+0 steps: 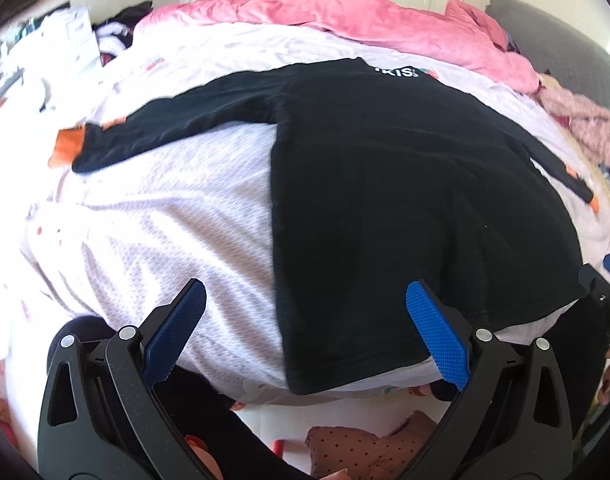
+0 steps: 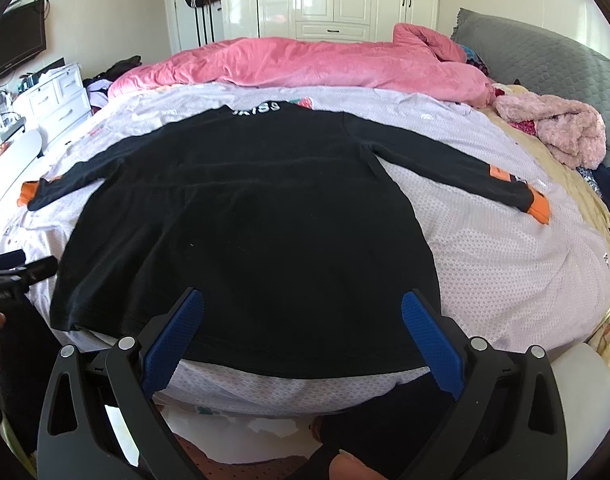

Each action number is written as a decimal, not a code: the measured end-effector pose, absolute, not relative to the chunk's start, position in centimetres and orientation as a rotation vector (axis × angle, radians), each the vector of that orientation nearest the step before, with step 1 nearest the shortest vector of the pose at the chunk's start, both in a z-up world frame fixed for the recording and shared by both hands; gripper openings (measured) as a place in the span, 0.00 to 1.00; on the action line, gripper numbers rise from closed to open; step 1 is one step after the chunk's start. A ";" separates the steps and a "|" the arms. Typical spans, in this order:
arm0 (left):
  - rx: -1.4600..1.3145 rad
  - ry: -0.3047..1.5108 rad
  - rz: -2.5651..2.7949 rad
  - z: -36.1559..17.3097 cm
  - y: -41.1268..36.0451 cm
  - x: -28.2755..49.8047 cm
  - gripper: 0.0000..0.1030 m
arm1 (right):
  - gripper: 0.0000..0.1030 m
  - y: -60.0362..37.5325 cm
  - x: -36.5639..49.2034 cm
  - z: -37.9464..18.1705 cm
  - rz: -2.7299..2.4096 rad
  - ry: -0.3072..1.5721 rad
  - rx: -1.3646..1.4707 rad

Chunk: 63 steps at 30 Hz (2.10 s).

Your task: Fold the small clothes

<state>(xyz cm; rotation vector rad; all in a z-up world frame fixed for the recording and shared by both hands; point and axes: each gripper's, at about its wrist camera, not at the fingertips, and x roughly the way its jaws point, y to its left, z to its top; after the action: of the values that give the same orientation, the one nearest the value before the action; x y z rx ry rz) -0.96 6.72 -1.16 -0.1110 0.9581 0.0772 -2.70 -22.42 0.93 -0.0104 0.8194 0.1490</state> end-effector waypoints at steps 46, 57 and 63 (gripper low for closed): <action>-0.144 0.820 -0.114 1.0 7.1 0.5 0.32 | 0.96 -22.8 -0.7 -1.3 0.132 0.878 -0.015; -0.094 0.779 -0.162 2.1 3.6 4.0 0.71 | 0.96 -21.5 2.6 1.3 0.140 0.819 -0.111; -0.072 0.765 -0.128 3.2 3.1 5.5 0.91 | 0.96 -21.1 5.3 3.1 0.141 0.779 -0.076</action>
<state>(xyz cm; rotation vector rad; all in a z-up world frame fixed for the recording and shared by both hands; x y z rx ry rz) 5.54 3.14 3.21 -0.0724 0.7649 -0.1278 5.32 -21.12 3.14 -0.0760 0.7787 0.1410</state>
